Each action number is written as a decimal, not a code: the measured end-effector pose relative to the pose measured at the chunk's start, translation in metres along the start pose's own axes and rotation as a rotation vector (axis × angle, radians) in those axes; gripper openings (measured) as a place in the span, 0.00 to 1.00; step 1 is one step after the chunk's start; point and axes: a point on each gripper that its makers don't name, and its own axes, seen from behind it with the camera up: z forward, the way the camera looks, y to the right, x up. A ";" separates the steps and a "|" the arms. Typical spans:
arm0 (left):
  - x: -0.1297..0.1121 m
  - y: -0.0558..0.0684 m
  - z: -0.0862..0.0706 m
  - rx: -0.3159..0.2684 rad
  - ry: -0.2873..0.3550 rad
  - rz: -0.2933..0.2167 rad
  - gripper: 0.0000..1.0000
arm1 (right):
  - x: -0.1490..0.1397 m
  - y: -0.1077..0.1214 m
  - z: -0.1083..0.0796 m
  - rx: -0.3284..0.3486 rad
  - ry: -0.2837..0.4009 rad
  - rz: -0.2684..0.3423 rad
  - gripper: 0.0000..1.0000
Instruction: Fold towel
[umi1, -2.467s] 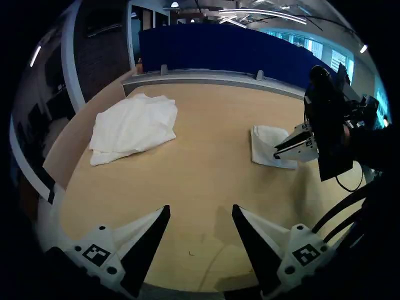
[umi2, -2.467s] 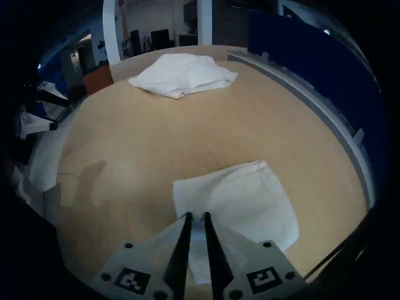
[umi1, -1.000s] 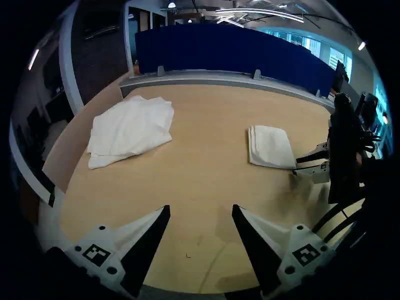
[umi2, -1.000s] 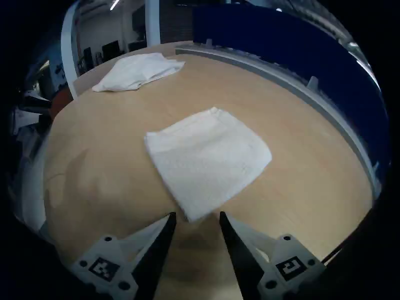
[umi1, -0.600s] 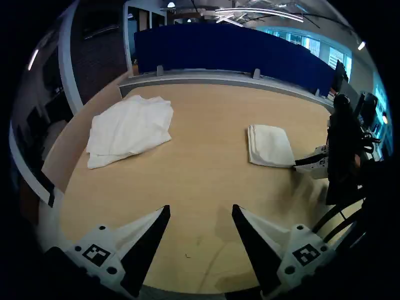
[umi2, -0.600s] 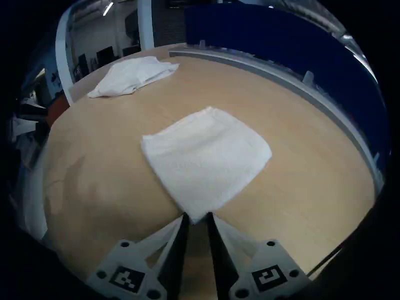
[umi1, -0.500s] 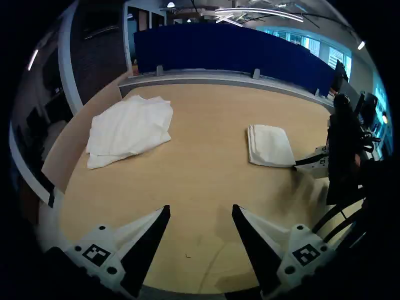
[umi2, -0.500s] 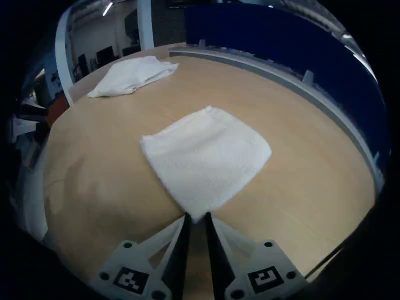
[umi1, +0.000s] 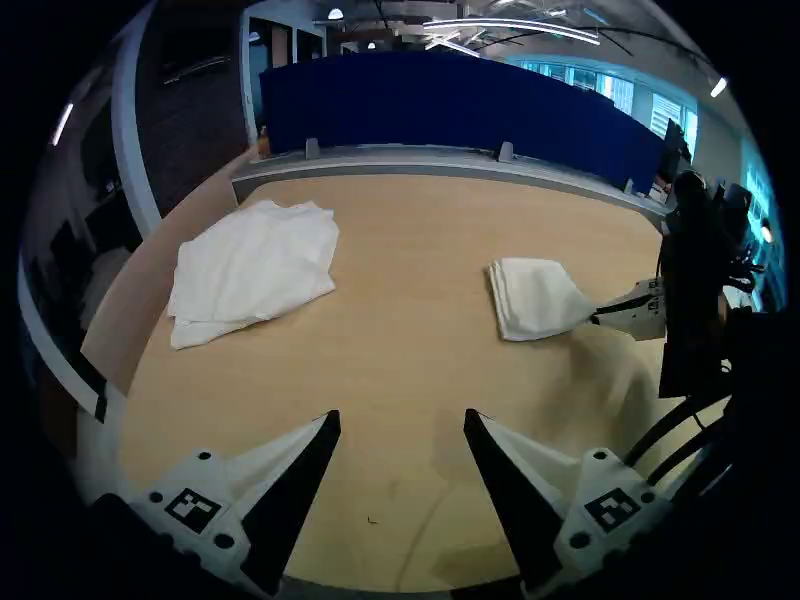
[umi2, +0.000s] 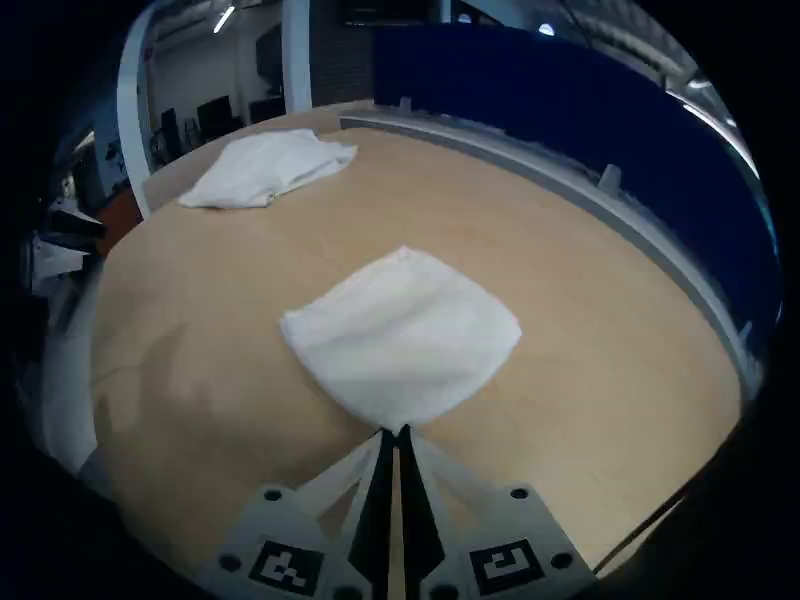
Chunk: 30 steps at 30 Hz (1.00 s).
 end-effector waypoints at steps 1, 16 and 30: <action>0.002 0.001 0.000 -0.002 0.004 -0.001 0.92 | 0.008 0.001 -0.004 -0.001 0.013 -0.006 0.04; 0.038 0.014 -0.012 -0.027 0.082 0.013 0.92 | 0.128 0.041 -0.082 -0.046 0.206 -0.072 0.04; 0.057 0.037 -0.020 -0.054 0.124 0.042 0.92 | 0.136 0.084 -0.137 -0.105 0.246 -0.067 0.04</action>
